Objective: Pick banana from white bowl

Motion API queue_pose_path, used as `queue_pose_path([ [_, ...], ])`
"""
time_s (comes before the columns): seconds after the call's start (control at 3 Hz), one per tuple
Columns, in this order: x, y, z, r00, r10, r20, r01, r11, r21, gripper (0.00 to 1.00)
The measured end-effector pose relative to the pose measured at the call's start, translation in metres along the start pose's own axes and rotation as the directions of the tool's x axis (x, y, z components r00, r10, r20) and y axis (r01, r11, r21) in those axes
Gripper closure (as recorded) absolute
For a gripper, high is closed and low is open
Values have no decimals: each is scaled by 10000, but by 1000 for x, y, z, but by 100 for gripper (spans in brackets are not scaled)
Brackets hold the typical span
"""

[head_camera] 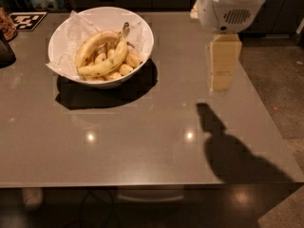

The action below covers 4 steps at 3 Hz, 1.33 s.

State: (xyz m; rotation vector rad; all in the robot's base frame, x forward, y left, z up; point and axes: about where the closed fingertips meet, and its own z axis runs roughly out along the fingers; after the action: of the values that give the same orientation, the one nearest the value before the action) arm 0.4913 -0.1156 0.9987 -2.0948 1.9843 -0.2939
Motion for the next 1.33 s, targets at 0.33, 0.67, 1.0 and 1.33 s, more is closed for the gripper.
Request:
queue_pose_path([
  [0.33, -34, -25, -1, 9939, -1094, 142, 1089, 9934, 350, 0],
  [0.67, -35, -25, -1, 9939, -1096, 143, 1090, 9934, 352, 0],
  [1.0, -52, -45, 8, 9914, -1290, 219, 1275, 9902, 567, 0],
  [1.33, -86, -75, 27, 9738, -2247, 360, 2230, 9737, 469, 0],
])
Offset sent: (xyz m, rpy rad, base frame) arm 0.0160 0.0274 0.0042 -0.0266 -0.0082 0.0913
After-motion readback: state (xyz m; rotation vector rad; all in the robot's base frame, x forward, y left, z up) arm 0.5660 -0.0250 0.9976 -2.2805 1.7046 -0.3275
